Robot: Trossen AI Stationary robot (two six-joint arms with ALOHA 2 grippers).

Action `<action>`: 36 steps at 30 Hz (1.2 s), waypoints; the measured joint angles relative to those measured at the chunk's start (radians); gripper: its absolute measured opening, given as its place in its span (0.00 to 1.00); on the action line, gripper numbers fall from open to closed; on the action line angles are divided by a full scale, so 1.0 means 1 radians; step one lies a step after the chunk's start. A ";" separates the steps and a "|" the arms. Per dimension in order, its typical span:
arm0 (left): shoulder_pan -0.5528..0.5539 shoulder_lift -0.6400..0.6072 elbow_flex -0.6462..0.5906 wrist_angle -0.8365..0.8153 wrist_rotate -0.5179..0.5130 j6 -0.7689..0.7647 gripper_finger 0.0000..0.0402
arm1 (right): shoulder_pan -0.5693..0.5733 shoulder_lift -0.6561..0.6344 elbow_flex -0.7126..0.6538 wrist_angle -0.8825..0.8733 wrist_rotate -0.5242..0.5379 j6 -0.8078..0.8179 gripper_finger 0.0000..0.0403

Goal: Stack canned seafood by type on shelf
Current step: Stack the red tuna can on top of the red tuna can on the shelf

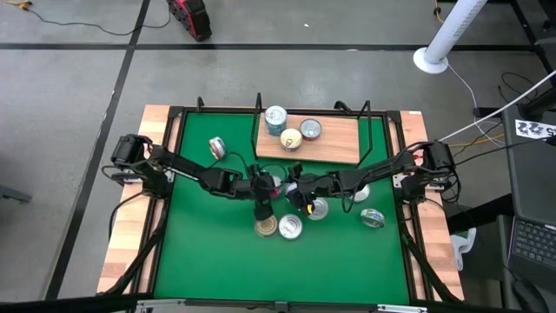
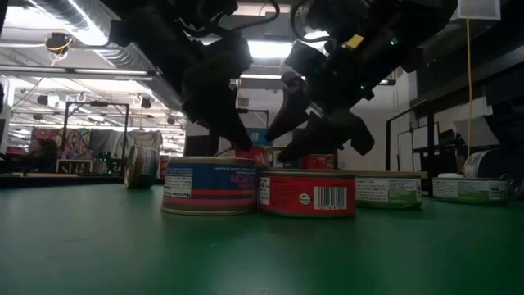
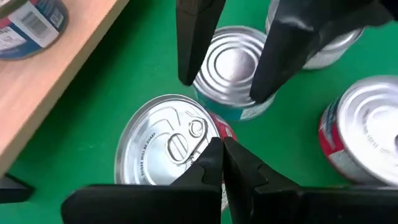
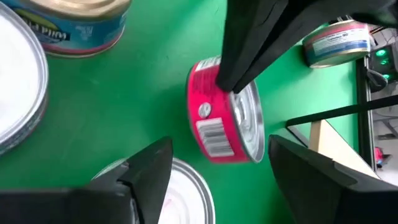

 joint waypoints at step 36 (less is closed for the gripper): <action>0.043 -0.004 0.002 0.202 0.100 -0.058 0.05 | 0.002 -0.001 0.000 -0.026 0.103 -0.003 0.32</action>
